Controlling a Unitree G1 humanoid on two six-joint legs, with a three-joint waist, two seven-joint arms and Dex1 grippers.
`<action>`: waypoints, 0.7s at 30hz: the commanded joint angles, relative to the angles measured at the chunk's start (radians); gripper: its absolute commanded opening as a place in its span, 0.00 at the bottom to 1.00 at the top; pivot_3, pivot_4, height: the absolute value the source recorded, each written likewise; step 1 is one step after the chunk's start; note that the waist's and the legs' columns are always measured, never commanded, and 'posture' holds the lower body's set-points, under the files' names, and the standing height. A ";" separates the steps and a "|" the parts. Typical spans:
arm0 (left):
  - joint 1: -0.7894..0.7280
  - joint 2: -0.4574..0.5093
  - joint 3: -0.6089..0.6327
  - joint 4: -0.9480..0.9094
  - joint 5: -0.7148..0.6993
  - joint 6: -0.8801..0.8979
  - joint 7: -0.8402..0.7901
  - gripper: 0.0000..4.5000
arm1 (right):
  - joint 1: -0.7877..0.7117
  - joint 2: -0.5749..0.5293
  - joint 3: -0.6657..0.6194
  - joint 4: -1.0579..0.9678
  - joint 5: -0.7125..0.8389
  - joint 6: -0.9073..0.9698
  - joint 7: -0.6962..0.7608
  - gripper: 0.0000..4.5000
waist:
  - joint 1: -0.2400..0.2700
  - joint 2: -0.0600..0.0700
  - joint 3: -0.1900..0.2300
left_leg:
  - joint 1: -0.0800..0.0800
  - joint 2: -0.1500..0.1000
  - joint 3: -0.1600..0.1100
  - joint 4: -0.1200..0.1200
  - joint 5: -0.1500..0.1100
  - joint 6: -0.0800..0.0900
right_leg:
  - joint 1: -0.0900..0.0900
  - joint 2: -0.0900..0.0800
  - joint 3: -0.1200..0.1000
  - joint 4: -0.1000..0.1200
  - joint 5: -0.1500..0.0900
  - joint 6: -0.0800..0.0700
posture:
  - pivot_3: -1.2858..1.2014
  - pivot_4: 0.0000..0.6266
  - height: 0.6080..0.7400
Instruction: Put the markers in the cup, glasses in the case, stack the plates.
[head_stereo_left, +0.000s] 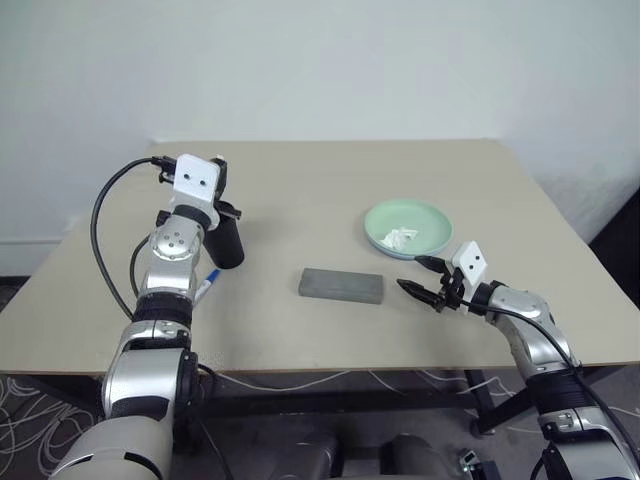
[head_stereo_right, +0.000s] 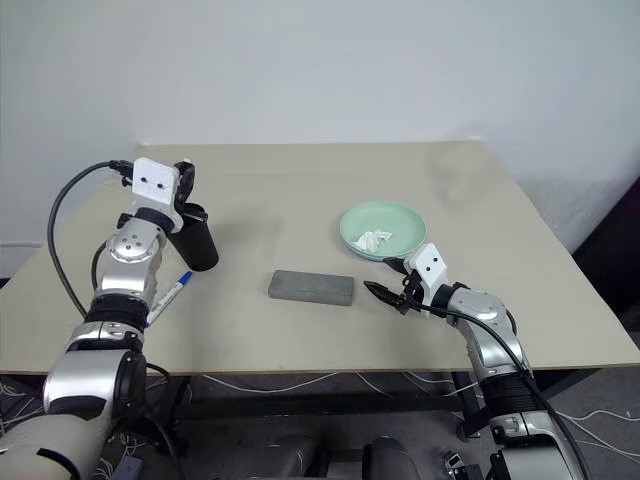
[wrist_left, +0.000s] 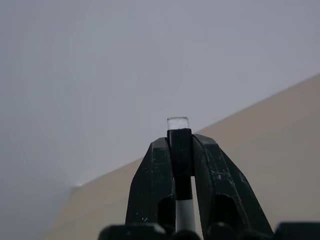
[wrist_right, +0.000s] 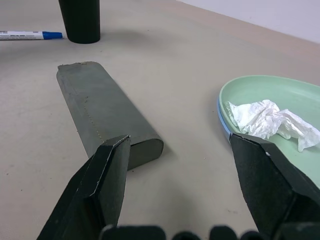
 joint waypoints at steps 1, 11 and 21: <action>-0.061 0.001 0.006 0.041 0.005 -0.056 0.017 0.03 | -0.016 -0.010 -0.022 -0.030 0.009 -0.017 -0.003 0.76 | -0.001 0.000 0.000 | 0.000 0.000 0.000 0.000 0.000 0.000 | 0.000 0.000 0.000 0.000 0.000 0.000 | 0.52 0.00 0.98; -0.070 -0.007 0.002 0.067 0.013 -0.095 0.036 0.79 | -0.018 -0.011 -0.023 -0.010 0.007 -0.028 -0.004 0.76 | -0.001 0.000 0.000 | 0.000 0.000 0.000 0.000 0.000 0.000 | 0.000 0.000 0.000 0.001 0.000 0.000 | 0.52 0.00 0.98; -0.005 -0.004 0.026 -0.091 -0.075 -0.014 -0.094 0.79 | -0.018 -0.004 -0.018 -0.013 0.008 -0.029 -0.005 0.76 | -0.001 0.000 0.000 | 0.000 0.000 0.000 0.001 0.000 0.000 | 0.001 0.001 0.000 0.002 0.000 0.000 | 0.52 0.00 0.98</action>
